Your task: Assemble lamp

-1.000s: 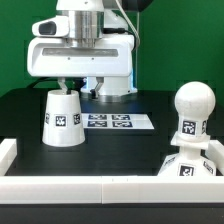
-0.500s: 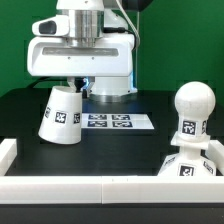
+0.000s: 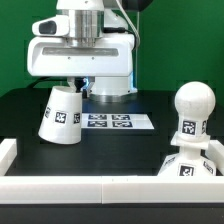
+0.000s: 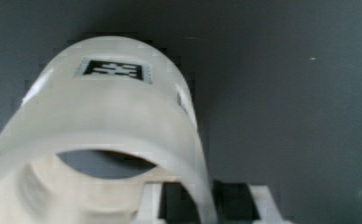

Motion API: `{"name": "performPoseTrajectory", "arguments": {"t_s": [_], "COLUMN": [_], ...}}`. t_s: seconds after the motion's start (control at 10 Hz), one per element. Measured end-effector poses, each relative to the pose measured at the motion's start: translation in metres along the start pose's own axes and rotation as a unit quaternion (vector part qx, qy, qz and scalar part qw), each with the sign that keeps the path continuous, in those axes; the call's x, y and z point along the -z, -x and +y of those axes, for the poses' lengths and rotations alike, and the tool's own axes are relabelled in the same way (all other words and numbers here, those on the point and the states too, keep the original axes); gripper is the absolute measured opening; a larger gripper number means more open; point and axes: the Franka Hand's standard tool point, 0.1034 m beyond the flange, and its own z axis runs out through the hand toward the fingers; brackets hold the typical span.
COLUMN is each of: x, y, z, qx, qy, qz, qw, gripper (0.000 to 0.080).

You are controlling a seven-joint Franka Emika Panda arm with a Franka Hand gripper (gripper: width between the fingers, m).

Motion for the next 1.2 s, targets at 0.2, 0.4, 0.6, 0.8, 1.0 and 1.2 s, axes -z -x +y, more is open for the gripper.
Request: {"name": "performPoseTrajectory", "arguments": {"t_s": [0.2, 0.4, 0.6, 0.8, 1.0, 1.2], "x": [0.015, 0.044, 0.077, 0.08, 0.078, 0.084], "y": [-0.019, -0.047, -0.082, -0.093, -0.09, -0.092], "z": [-0.036, -0.061, -0.075, -0.071, -0.072, -0.08], "qx": [-0.024, -0.054, -0.103, -0.128, -0.128, -0.151], "qy": [-0.026, -0.057, -0.103, -0.122, -0.122, -0.121], "qz": [-0.001, -0.007, -0.003, 0.001, -0.002, -0.007], "qw": [0.999, 0.997, 0.989, 0.984, 0.984, 0.981], "gripper": [0.0044, 0.0044, 0.0044, 0.0044, 0.0044, 0.0044]}}
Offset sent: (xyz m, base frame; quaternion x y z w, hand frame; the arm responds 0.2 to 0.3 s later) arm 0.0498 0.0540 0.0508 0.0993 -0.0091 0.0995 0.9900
